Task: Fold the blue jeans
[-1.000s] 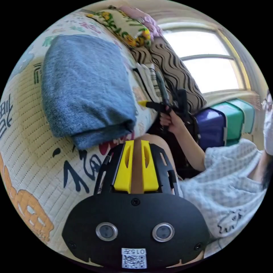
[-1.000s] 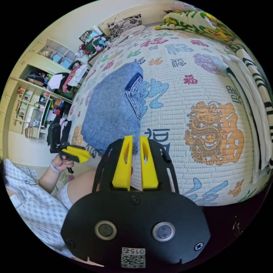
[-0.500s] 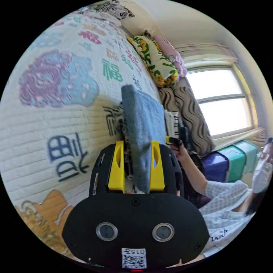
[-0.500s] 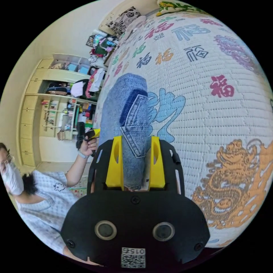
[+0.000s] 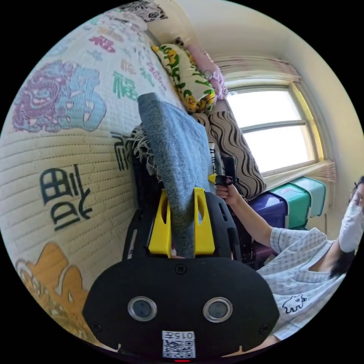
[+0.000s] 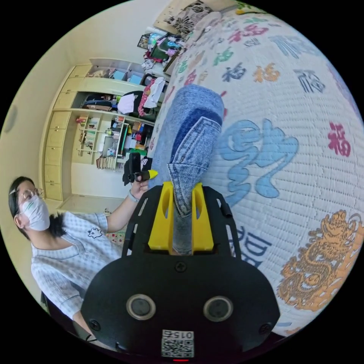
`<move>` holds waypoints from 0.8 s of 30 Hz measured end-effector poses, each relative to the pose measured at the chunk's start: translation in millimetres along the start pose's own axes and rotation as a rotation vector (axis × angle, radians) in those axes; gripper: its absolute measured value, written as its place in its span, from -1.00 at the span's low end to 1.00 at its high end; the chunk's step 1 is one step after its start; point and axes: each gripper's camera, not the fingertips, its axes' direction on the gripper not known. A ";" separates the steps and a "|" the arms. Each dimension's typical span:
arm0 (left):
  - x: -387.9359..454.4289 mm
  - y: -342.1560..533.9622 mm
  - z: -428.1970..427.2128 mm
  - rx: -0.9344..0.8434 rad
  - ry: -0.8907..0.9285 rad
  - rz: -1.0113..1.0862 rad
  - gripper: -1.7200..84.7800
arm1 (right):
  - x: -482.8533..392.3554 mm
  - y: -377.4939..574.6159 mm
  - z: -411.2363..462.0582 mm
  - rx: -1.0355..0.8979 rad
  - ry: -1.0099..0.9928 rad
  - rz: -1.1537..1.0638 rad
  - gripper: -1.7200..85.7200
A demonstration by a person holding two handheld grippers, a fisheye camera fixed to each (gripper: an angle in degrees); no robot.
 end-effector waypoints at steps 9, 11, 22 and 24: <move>104.7 115.3 -217.1 0.424 -0.175 0.112 -0.76 | -166.3 -80.5 145.2 -0.182 -0.096 -0.369 -0.78; 126.1 146.6 -277.5 0.523 -0.259 0.099 -0.76 | -196.6 -100.1 187.9 -0.226 -0.133 -0.419 -0.78; 127.7 202.5 -446.7 0.513 -0.366 -0.199 -0.76 | -245.5 -147.3 405.6 -0.301 -0.220 -0.209 -0.79; 117.2 205.0 -446.6 0.500 -0.354 -0.244 -0.76 | -225.4 -145.7 429.2 -0.301 -0.187 -0.136 -0.79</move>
